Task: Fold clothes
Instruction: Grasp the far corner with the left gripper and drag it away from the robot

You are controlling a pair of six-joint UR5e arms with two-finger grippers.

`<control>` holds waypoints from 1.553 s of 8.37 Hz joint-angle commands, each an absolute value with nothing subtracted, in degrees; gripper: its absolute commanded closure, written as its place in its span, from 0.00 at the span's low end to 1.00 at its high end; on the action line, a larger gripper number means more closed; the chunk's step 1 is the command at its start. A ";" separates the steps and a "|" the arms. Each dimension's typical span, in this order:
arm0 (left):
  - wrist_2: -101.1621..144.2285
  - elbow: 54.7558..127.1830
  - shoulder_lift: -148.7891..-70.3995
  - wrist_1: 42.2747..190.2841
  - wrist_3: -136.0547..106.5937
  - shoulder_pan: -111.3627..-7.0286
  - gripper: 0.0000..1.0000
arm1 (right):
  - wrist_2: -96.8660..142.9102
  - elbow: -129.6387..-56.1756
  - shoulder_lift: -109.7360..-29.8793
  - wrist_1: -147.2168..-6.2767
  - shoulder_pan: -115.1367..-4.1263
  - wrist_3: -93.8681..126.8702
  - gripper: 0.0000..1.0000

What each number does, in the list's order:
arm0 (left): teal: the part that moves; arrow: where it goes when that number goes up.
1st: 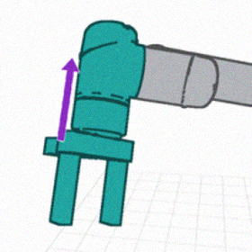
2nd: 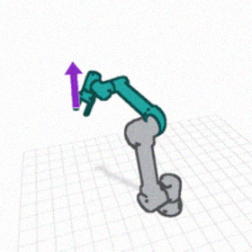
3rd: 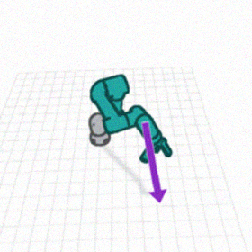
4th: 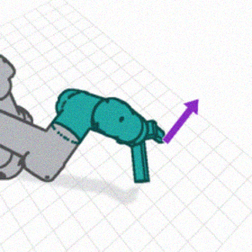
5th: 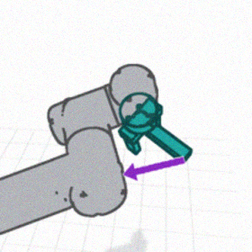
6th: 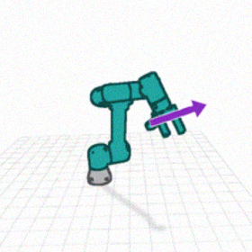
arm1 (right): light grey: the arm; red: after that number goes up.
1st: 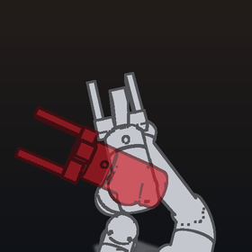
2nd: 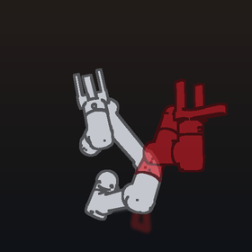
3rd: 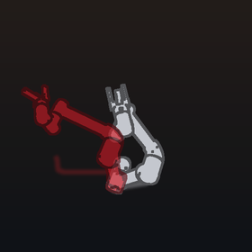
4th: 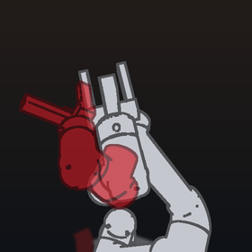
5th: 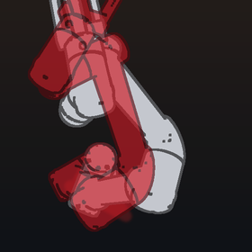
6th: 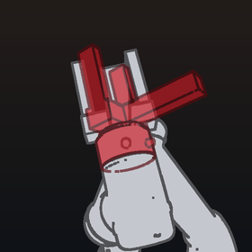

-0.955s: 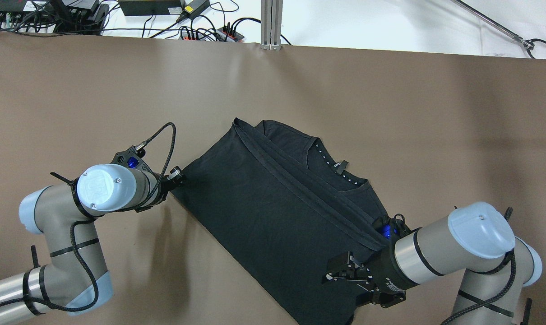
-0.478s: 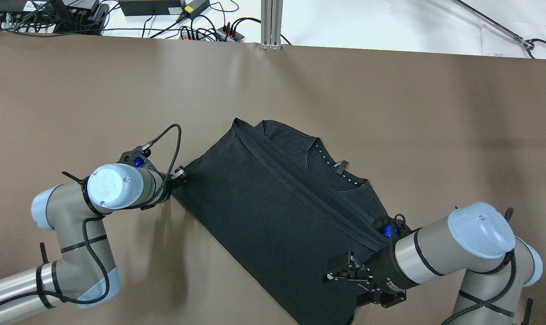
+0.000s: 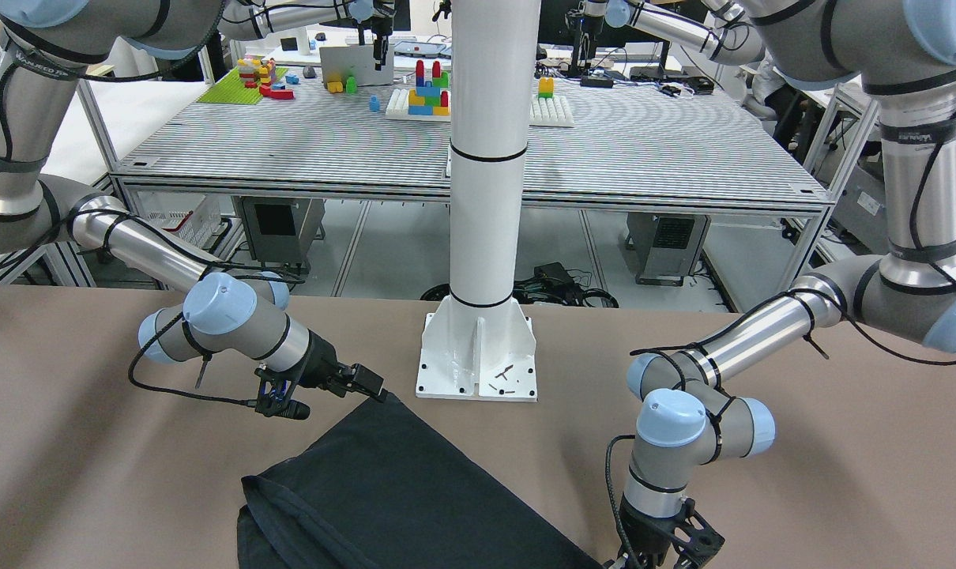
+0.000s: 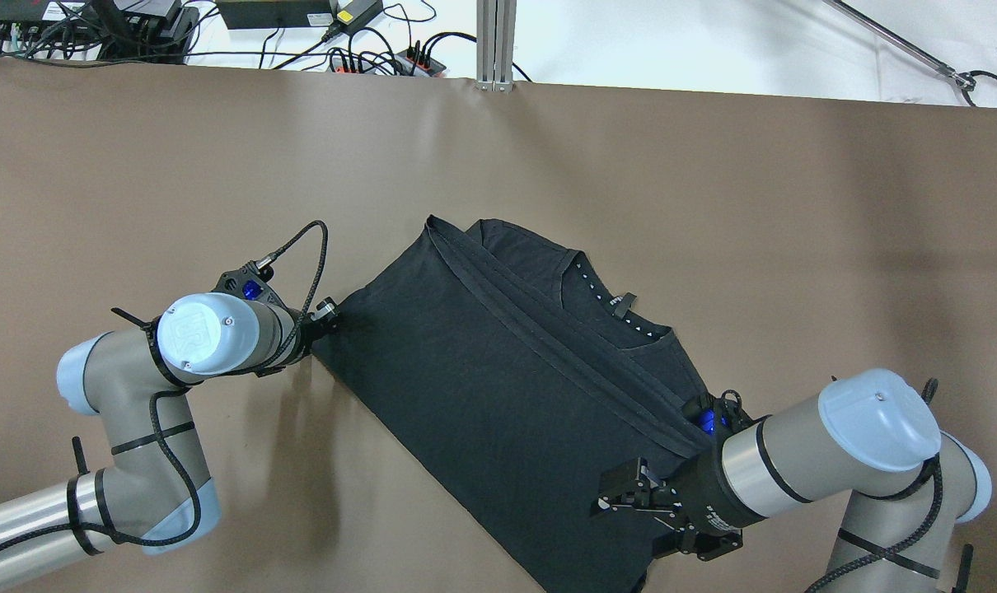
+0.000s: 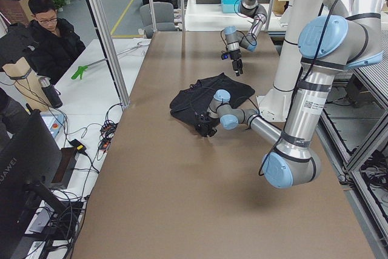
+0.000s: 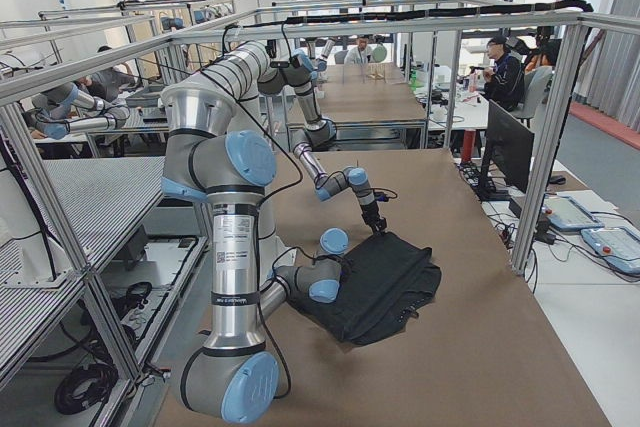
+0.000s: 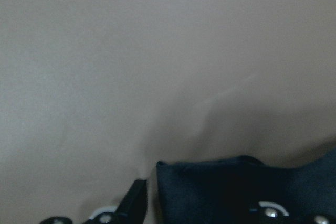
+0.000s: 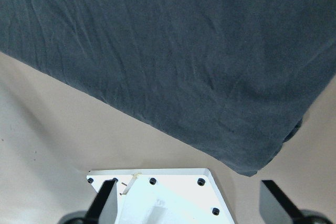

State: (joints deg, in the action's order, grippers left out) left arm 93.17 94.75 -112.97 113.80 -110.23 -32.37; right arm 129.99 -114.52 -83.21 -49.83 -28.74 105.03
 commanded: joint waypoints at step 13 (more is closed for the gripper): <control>99.75 43.00 -146.80 131.33 -95.12 -48.34 1.00 | 117.62 -114.52 -83.05 -50.01 -33.22 100.73 0.05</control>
State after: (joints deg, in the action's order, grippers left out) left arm 99.58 63.67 -135.51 119.72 -97.85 -47.52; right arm 123.24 -114.58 -82.77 -49.88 -33.13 102.67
